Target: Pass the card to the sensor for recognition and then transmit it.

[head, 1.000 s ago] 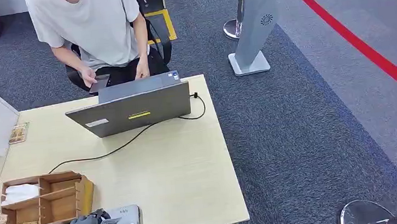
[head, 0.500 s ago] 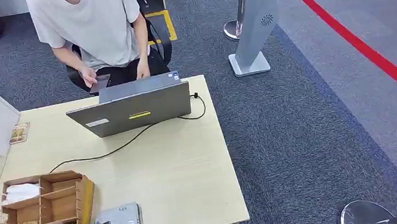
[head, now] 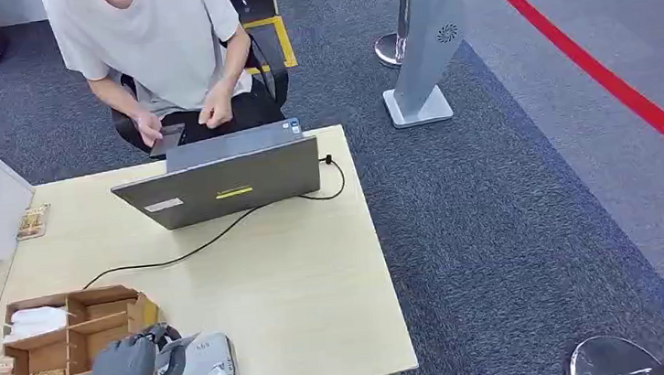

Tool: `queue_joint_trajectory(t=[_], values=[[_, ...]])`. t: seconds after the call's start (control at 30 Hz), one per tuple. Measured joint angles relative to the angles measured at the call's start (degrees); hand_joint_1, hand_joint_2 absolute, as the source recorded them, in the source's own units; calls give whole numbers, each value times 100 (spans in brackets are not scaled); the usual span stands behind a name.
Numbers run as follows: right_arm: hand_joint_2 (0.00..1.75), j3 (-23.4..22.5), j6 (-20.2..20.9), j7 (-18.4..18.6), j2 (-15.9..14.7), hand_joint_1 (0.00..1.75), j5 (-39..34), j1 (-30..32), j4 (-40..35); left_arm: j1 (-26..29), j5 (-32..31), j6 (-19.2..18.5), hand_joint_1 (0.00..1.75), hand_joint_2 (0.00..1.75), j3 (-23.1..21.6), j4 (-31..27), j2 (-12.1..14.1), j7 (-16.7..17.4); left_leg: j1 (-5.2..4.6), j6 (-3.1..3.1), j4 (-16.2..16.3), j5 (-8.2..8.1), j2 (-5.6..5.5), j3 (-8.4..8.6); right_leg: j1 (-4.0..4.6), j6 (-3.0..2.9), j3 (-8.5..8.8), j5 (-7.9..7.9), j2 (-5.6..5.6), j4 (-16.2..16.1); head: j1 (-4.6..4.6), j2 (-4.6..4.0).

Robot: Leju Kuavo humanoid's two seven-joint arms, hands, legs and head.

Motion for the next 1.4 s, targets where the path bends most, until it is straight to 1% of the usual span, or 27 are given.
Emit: queue_joint_trajectory(t=[0.03,0.07,0.13,0.17,0.23,0.33,0.43,0.47,0.53,0.73,0.9,1.07,1.1,1.4], values=[[175,0,6,-24,0,0,30,-2,11,-42,-34,24,175,175,24,-63,-48,-106,0,0,0,0,0,-1,0,0,-1,0,0,0,-2,0],[175,0,26,-65,0,0,89,-3,24,-75,-83,160,175,175,46,-150,-98,-269,1,0,0,0,1,-1,0,0,-1,1,1,0,0,0],[175,0,81,-171,0,0,271,-7,55,-121,-151,670,175,175,83,-403,-170,-621,0,0,0,0,1,-1,0,0,-1,0,1,0,-2,0],[175,-2,114,-245,0,0,398,-10,77,-149,-179,919,175,175,101,-560,-203,-745,0,0,0,0,0,-1,0,0,-1,0,1,0,0,0],[175,-17,166,-389,0,0,645,-25,127,-222,-307,1171,175,175,146,-873,-251,-787,0,0,0,0,-1,-1,0,0,-2,0,0,0,-2,0],[175,-90,236,-588,0,0,1006,-64,243,-522,-450,1180,175,175,262,-1226,-291,-666,1,0,0,0,-7,-2,0,-1,1,0,-11,0,-2,0],[175,-171,339,-846,0,0,1463,-115,352,-950,-827,1204,175,175,466,-1296,-315,-417,5,-7,0,7,-12,-6,1,-1,0,0,-17,1,0,0],[175,-220,365,-974,0,0,1699,-149,419,-1167,-1024,1185,175,175,569,-1281,-315,-334,6,-7,0,14,-16,-7,1,-1,1,2,-21,1,0,0],[175,-335,396,-1172,0,0,2059,-221,553,-1619,-1213,1128,175,175,901,-1193,-315,-262,5,-7,0,15,-19,-5,1,-3,5,4,-25,4,-2,0],[175,-553,422,-1381,0,0,2479,-289,811,-2452,-1318,1088,175,175,1541,-688,-284,-142,5,-8,0,23,-22,-5,1,-1,6,7,-27,6,-2,0],[175,-660,435,-1436,0,0,2579,-299,911,-2768,-1445,990,175,175,1700,-419,-273,-96,3,-7,0,23,-26,-9,1,0,5,6,-27,6,-2,0],[175,-706,485,-1482,0,0,2675,-309,966,-2877,-1440,894,175,175,1729,-343,-275,-76,1,-6,0,22,-29,-12,0,1,4,5,-31,5,0,0],[175,-719,498,-1484,0,0,2682,-310,977,-2879,-1423,853,0,175,1729,-341,-277,-72,1,-6,0,22,-30,-12,1,1,4,5,-32,5,0,0],[175,-752,520,-1447,0,0,2645,-315,990,-2876,-1272,603,0,175,1729,-343,-317,-89,2,-6,0,22,-31,-12,1,1,4,5,-32,5,-2,0]])
